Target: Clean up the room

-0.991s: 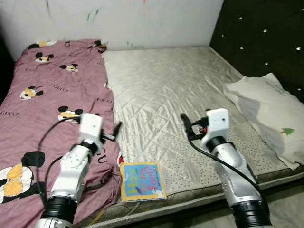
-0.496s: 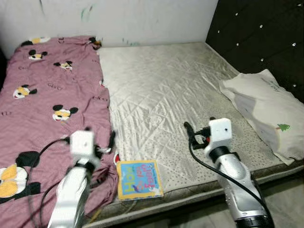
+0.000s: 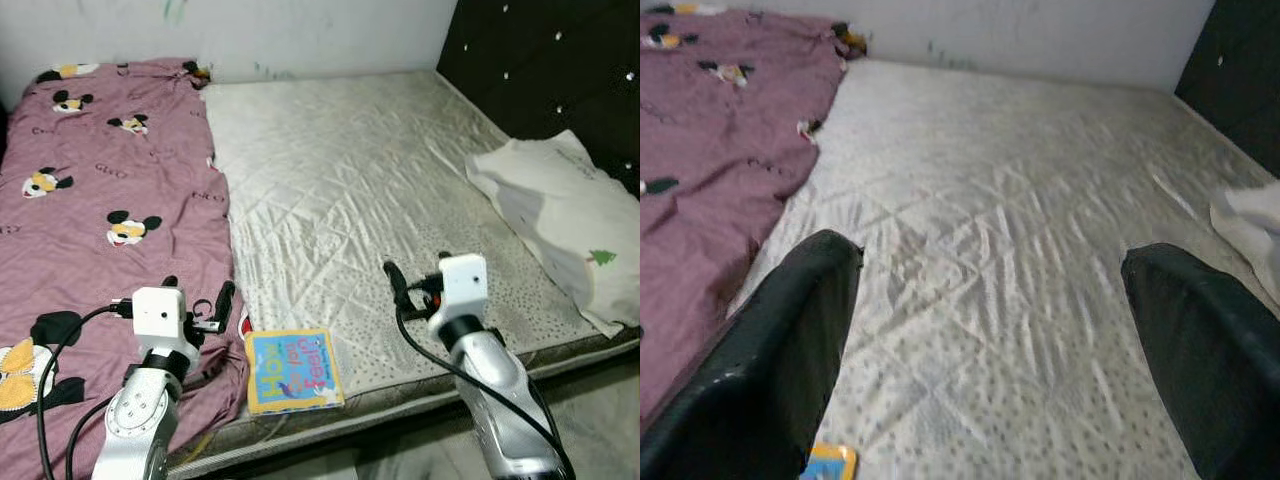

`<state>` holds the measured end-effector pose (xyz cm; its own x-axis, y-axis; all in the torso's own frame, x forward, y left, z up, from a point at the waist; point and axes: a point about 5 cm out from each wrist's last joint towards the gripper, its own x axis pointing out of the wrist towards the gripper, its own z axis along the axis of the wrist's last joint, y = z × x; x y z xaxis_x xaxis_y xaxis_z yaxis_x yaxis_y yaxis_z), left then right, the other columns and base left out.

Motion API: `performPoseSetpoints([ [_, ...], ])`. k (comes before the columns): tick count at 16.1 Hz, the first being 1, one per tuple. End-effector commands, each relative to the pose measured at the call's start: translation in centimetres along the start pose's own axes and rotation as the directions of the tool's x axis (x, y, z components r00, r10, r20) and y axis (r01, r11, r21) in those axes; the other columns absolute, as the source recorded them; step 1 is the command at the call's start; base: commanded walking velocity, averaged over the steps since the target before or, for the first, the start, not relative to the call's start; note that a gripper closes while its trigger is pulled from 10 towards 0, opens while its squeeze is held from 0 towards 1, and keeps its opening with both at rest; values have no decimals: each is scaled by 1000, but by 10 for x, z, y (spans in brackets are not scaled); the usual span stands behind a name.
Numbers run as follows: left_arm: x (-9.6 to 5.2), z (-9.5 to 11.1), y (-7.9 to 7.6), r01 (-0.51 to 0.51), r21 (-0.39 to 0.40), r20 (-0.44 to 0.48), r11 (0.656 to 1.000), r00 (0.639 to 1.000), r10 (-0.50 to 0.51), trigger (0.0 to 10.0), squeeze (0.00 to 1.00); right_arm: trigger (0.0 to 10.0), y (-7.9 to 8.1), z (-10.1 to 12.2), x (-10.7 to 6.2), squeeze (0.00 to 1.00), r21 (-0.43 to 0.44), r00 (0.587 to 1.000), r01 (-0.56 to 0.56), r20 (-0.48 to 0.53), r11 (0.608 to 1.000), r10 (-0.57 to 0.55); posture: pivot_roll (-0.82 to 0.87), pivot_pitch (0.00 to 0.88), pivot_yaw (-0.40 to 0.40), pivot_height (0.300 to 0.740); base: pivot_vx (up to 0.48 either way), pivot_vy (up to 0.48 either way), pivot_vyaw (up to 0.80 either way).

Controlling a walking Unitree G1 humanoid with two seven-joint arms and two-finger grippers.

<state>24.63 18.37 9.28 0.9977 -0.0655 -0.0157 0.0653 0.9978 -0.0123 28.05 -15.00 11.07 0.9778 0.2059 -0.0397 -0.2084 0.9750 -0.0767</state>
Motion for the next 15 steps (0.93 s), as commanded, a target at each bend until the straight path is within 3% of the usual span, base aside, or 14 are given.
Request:
performPoseSetpoints([
  [1,-3,-1,5,-28,24,-18,999,999,28,10000,0,10000,0,2,-1,0,-6,1000,-11,-1,1000,11,-9,137,-61,740,0,0,0],
  [6,-1,1,6,-85,76,-17,993,996,86,10000,0,10000,-1,3,-2,0,-15,1000,-15,-16,1000,15,-14,147,-63,740,0,0,0],
  [8,0,4,7,-107,91,12,990,994,106,10000,0,10000,-1,4,-1,0,-15,1000,-20,-17,1000,20,-14,147,-66,705,0,0,0],
  [10,-1,3,9,-128,58,-3,990,992,128,10000,0,10000,-1,3,0,0,-20,999,-25,-21,999,24,-14,147,-66,675,0,0,0],
  [15,2,3,7,-120,61,1,991,993,120,10000,0,10000,-1,3,1,0,-26,999,-25,-28,999,24,-15,152,-66,625,0,0,0],
])
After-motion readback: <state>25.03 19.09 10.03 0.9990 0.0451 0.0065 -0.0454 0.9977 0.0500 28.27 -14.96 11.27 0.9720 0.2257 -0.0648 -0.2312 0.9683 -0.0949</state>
